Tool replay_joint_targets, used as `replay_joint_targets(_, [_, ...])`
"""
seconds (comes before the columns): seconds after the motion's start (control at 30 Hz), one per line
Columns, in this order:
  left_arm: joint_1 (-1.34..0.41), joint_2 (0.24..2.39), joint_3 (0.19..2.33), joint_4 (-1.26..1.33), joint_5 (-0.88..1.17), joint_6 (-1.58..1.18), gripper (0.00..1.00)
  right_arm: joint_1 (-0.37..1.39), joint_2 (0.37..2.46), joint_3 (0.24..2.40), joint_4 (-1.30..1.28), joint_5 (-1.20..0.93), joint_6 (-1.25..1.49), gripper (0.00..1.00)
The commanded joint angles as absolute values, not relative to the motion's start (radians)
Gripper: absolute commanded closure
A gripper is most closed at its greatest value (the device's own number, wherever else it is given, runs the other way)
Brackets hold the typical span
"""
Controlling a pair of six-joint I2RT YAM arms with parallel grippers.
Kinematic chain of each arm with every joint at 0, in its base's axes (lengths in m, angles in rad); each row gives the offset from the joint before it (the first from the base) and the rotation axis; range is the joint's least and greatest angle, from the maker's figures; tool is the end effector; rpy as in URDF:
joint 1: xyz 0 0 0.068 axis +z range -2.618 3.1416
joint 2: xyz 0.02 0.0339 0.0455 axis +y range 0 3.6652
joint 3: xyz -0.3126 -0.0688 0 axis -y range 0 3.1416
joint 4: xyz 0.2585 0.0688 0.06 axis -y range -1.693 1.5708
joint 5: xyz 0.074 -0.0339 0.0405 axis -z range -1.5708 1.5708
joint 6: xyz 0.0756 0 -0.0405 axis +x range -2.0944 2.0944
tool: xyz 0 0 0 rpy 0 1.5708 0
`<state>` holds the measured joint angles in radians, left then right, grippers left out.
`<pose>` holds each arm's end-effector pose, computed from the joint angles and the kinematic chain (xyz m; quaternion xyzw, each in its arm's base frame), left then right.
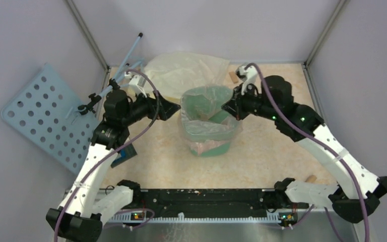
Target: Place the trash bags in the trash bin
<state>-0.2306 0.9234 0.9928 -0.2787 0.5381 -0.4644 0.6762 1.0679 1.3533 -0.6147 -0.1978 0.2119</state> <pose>0.2064 -0.0882 0.4118 0.0788 0.7635 -0.4008 0.5001 0.1784 0.1622 0.4698 -0.2421 0.7745 0.3212 0.4882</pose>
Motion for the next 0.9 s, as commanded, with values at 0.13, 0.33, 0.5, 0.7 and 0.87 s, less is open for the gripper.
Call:
replay_joint_targets(0.13, [-0.399,1.02,1.12,-0.35,0.407,-0.405,0.01,0.866,1.294,1.578,-0.755,-0.003,0.008,1.0])
replay_joint_targets(0.33, [-0.402,1.048,1.137,-0.375,0.376,-0.375,0.1,0.895,1.404,1.618,-0.828,-0.045,-0.099,1.0])
replay_joint_targets(0.5, [-0.402,1.079,1.154,-0.415,0.365,-0.357,0.18,0.896,1.497,1.648,-0.894,-0.034,-0.145,1.0])
replay_joint_targets(0.7, [-0.402,1.077,1.119,-0.395,0.347,-0.352,0.21,0.895,1.583,1.651,-0.936,-0.063,-0.194,1.0])
replay_joint_targets(0.87, [-0.402,1.079,1.075,-0.357,0.358,-0.366,0.22,0.885,1.606,1.589,-0.907,-0.082,-0.196,1.0])
